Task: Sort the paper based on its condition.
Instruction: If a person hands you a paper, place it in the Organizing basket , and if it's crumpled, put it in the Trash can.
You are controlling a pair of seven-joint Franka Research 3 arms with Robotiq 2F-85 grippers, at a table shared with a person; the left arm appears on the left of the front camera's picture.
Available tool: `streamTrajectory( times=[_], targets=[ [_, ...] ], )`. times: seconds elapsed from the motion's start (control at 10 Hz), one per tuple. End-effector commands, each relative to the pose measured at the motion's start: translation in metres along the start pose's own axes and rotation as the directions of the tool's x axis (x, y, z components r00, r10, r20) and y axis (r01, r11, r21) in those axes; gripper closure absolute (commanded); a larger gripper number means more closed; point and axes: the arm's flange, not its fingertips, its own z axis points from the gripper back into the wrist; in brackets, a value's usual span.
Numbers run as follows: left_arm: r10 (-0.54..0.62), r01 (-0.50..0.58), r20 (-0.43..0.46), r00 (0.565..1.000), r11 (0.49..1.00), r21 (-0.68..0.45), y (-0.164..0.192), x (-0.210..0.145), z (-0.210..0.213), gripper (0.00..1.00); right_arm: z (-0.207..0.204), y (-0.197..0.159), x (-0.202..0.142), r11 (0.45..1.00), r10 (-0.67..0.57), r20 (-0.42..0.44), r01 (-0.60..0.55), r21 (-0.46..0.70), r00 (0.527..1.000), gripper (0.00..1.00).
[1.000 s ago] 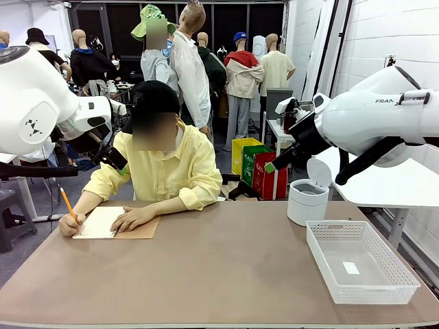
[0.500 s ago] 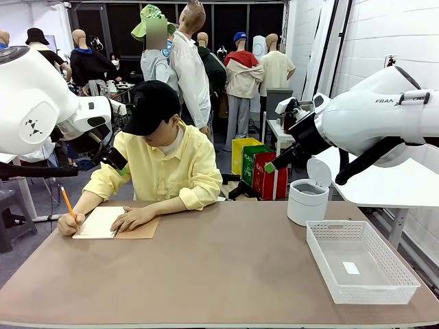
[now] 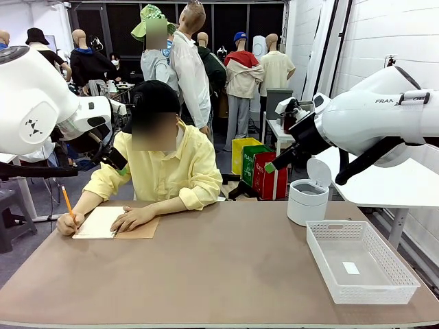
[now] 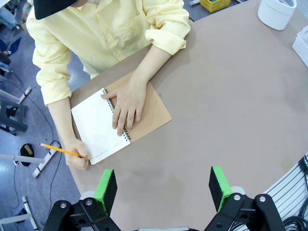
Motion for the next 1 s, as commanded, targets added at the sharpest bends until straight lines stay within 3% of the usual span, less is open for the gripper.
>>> streamTrajectory(
  times=[0.0, 0.9],
  targets=[
    [0.0, 0.0, -0.006, 1.0, 1.0, -0.004, -0.0002, -0.0002, 0.0005, 0.0, -0.0005, 0.0009, -0.0007, 1.0, 0.001, -0.004, -0.001, 0.004, 1.0, 0.0],
    [0.0, 0.0, -0.006, 1.0, 1.0, -0.004, -0.0002, -0.0002, 0.0005, 0.0, -0.0005, 0.0009, -0.0007, 1.0, 0.001, -0.004, -0.001, 0.004, 1.0, 0.0]
  ],
)
